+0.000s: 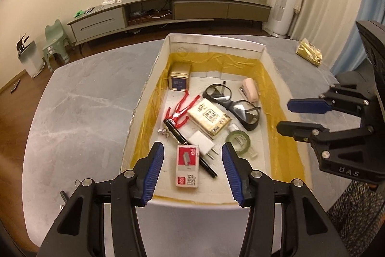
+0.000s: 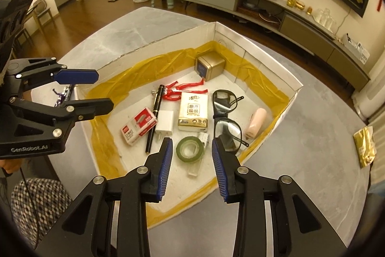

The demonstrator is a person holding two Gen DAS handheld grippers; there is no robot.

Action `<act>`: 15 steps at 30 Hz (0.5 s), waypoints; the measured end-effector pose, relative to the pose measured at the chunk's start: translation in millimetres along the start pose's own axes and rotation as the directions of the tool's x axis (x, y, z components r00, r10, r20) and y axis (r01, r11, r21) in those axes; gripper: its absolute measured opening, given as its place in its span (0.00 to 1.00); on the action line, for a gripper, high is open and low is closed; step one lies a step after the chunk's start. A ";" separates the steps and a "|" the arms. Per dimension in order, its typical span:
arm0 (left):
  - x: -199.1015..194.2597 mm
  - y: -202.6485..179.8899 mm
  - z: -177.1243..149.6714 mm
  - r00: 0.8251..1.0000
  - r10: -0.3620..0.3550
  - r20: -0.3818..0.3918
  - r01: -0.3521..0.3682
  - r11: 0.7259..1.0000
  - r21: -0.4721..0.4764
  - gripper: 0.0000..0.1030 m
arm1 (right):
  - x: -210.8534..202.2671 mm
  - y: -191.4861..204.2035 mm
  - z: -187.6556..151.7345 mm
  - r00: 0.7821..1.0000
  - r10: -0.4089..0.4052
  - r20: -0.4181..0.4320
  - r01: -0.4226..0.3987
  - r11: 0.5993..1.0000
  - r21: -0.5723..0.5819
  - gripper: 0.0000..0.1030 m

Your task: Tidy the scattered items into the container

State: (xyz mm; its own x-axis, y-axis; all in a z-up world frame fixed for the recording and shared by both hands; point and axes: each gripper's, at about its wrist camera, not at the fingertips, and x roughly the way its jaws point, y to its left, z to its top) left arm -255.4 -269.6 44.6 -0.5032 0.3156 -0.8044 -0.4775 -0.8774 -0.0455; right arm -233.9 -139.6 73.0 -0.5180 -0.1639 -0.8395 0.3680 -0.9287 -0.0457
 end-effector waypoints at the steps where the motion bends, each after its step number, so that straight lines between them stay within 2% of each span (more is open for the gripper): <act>1: -3.4 -2.3 -1.7 1.000 -0.004 0.003 0.004 1.000 0.004 0.50 | -2.3 0.8 -0.3 1.000 0.004 -0.001 -0.004 1.000 0.000 0.36; 5: -15.8 -11.9 -7.4 1.000 -0.019 0.013 0.018 1.000 0.024 0.50 | -8.9 5.1 -1.7 0.999 0.033 -0.012 -0.033 0.999 0.000 0.36; 8: -25.5 -18.6 -12.0 0.999 -0.028 0.021 0.027 0.999 0.039 0.50 | -6.8 8.7 -4.3 0.996 0.063 -0.056 -0.063 0.998 0.002 0.36; 15: -48.8 -25.4 -23.6 0.997 -0.049 0.051 0.046 0.997 0.064 0.50 | -4.6 17.5 -13.4 0.995 0.049 -0.091 -0.048 0.999 0.012 0.36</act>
State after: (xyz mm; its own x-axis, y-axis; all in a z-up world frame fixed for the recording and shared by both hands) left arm -201.7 -271.2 71.1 -0.5149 0.3764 -0.7702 -0.5456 -0.8369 -0.0442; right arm -214.7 -150.7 68.9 -0.4268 -0.1785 -0.8865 0.3831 -0.9237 0.0015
